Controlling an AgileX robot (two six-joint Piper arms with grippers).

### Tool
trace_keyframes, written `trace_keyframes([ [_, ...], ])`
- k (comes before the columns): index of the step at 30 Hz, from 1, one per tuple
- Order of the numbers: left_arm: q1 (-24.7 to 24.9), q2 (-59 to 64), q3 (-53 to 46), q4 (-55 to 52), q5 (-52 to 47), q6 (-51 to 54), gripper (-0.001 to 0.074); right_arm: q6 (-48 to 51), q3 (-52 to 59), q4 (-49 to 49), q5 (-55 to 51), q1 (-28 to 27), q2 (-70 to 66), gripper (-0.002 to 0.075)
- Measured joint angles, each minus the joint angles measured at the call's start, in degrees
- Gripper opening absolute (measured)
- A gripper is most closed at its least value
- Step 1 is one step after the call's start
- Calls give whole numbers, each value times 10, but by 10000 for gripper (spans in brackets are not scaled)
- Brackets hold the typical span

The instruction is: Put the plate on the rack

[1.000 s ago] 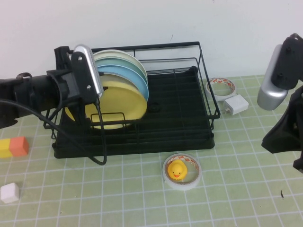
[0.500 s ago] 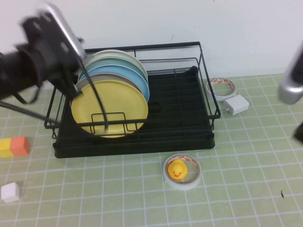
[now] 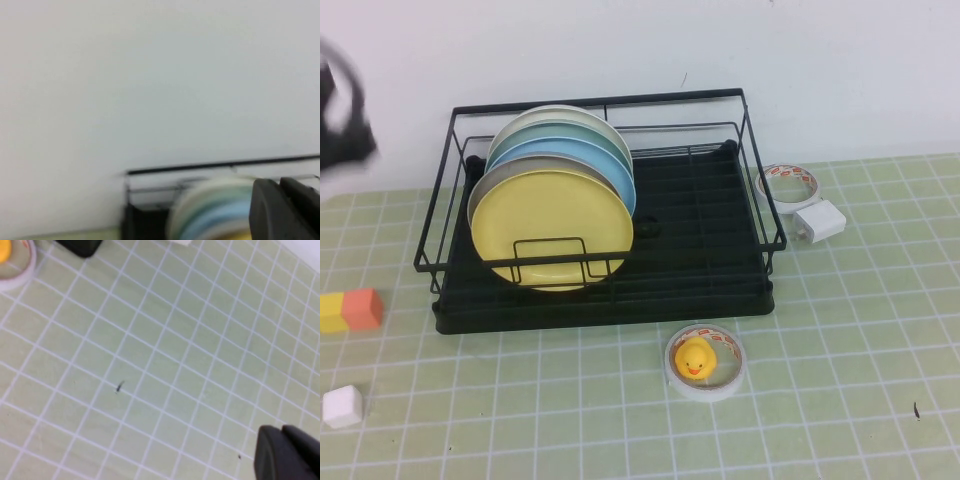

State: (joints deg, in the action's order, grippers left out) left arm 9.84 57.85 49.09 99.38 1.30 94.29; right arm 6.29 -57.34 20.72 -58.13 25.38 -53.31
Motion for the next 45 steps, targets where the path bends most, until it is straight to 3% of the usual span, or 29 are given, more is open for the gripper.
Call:
trace_keyframes([
  [6, 0, -80, -132, -24, -177, -13, 0, -20, 147, -11, 95, 0, 117, 2],
  [11, 0, -96, -199, -157, -359, -30, 0, -32, 258, -59, 136, 0, 230, 1],
  [15, 0, -97, -219, -295, -414, -155, 0, -33, 319, -98, 148, 0, 317, 1],
  [21, 0, -96, -221, -587, -397, -480, 0, -33, 348, -114, 148, 0, 430, 1],
  [26, 0, -100, -221, -702, -359, -675, 0, -35, 348, -123, 148, 0, 464, 1],
  [36, 0, -235, -277, -717, -241, -698, 0, -63, 349, -135, 166, 0, 465, 1],
  [45, 0, -375, -338, -703, -202, -673, -1, -63, 361, -137, 173, 0, 465, 1],
])
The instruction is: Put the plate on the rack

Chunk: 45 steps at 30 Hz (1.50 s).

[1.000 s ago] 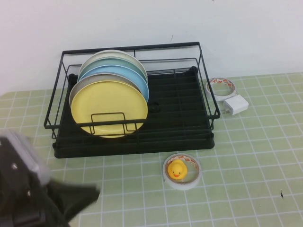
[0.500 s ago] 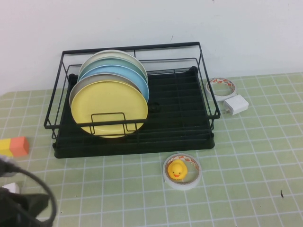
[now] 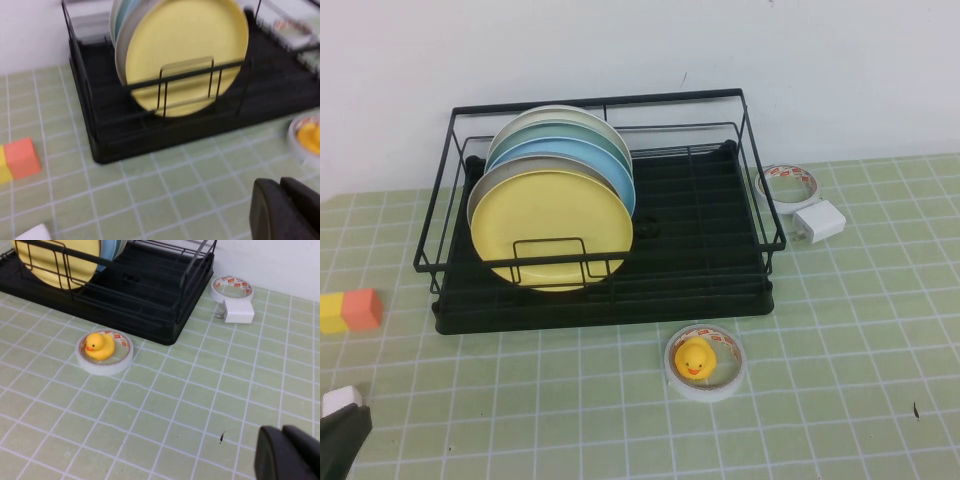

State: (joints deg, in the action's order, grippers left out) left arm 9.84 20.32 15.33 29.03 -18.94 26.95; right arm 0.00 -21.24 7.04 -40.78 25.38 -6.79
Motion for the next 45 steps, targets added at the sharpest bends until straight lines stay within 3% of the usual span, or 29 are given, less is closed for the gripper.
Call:
trace_keyframes([
  [7, 0, -15, -8, 60, 26, 0, -1, 0, 0, 0, 0, 0, 0, 1],
  [21, 0, -18, -10, 68, 38, 0, -1, 0, 0, 0, 0, 0, 0, 1],
  [27, 1, -77, -17, -4, 27, 0, -1, 0, 0, 0, 0, 0, 0, 1],
  [34, 1, -202, -81, -59, 56, 1, -1, 0, 0, 0, 0, 0, 0, 0],
  [38, 1, -209, -144, -60, 126, -4, -1, 0, 0, -1, 1, 0, 0, 0],
  [45, -10, -209, -165, -30, 113, -10, -1, 0, 0, -1, 1, 0, 0, 0],
])
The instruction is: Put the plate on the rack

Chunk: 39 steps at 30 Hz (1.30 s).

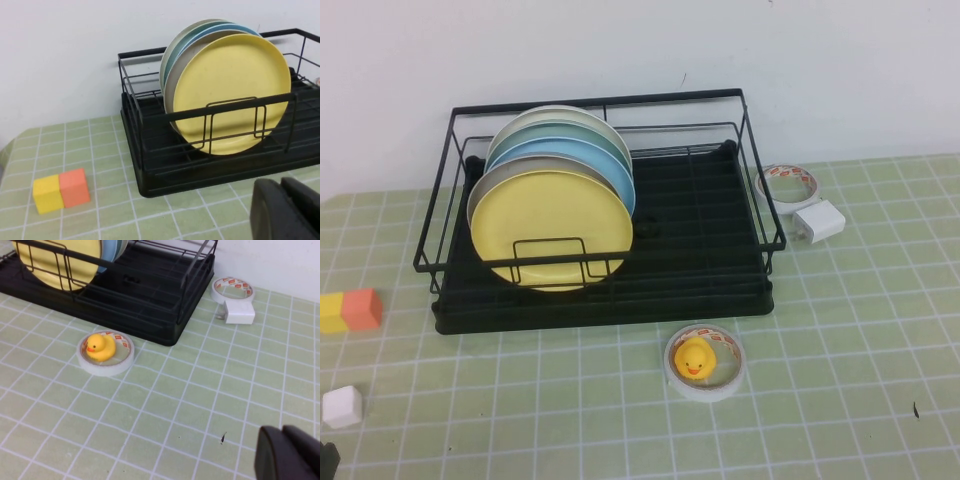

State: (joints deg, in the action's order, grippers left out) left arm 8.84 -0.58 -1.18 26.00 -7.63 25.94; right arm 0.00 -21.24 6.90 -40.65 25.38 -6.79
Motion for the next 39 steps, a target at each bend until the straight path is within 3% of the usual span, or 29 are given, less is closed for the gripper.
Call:
trace_keyframes([
  [14, -1, 0, 0, 9, -17, -14, -1, 0, 0, 0, 0, 0, 0, 0],
  [21, -20, -1, 1, -171, -105, -307, -1, 0, 0, 0, 1, 0, 0, 0],
  [24, -21, -1, 2, -197, -110, -347, -1, 0, 0, 0, 1, 0, 0, 0],
  [39, -22, -1, 5, -210, -117, -279, -1, 0, 0, 0, 1, 0, 0, 0],
])
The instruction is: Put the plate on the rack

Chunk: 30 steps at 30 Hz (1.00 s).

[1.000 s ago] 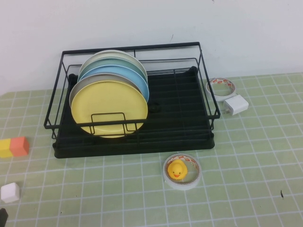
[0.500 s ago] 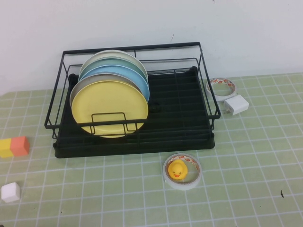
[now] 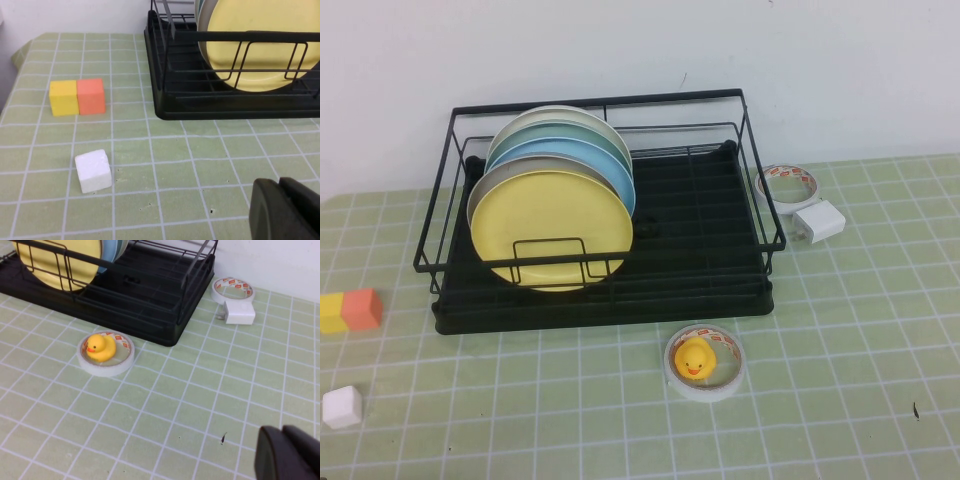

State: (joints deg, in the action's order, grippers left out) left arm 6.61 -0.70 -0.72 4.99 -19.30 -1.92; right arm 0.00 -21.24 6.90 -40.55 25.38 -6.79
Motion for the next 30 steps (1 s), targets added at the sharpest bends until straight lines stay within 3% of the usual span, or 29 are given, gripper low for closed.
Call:
trace_keyframes([
  [30, 0, 0, 0, 0, 0, 33, -2, 0, 0, 0, 0, 0, 0, 0],
])
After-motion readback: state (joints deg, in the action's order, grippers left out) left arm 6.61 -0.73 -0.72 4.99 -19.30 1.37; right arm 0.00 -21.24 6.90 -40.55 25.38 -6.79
